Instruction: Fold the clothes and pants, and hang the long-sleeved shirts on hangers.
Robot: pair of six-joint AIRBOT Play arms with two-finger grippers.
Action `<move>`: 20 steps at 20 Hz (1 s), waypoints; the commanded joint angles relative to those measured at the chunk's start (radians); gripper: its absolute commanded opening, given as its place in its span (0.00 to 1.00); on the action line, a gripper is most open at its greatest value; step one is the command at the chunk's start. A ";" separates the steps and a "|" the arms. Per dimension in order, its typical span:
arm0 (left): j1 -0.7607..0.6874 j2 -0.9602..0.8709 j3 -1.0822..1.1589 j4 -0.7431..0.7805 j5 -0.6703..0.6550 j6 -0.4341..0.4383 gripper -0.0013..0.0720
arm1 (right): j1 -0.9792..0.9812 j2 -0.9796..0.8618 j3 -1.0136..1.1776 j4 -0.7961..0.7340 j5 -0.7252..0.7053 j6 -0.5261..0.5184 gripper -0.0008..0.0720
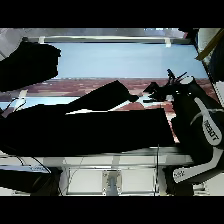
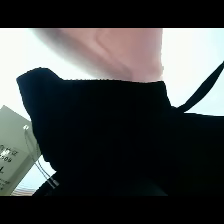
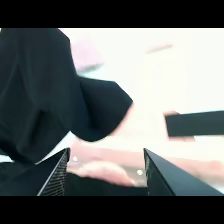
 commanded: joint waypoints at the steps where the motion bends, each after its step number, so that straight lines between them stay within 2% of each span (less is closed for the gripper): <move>1: -0.028 -0.004 0.024 -0.018 -0.008 0.033 0.03 | 0.047 -0.127 0.112 0.005 0.029 0.021 0.74; 8: -0.064 -0.004 0.037 -0.017 -0.011 0.033 0.03 | 0.121 -0.254 0.214 0.005 0.120 0.041 0.74; 15: -0.064 -0.004 0.037 0.079 -0.043 0.033 0.03 | 0.137 -0.262 0.214 0.138 0.132 0.054 0.74; 20: -0.064 -0.004 0.037 0.093 -0.054 0.033 0.03 | 0.172 -0.262 0.214 0.087 0.132 0.052 0.73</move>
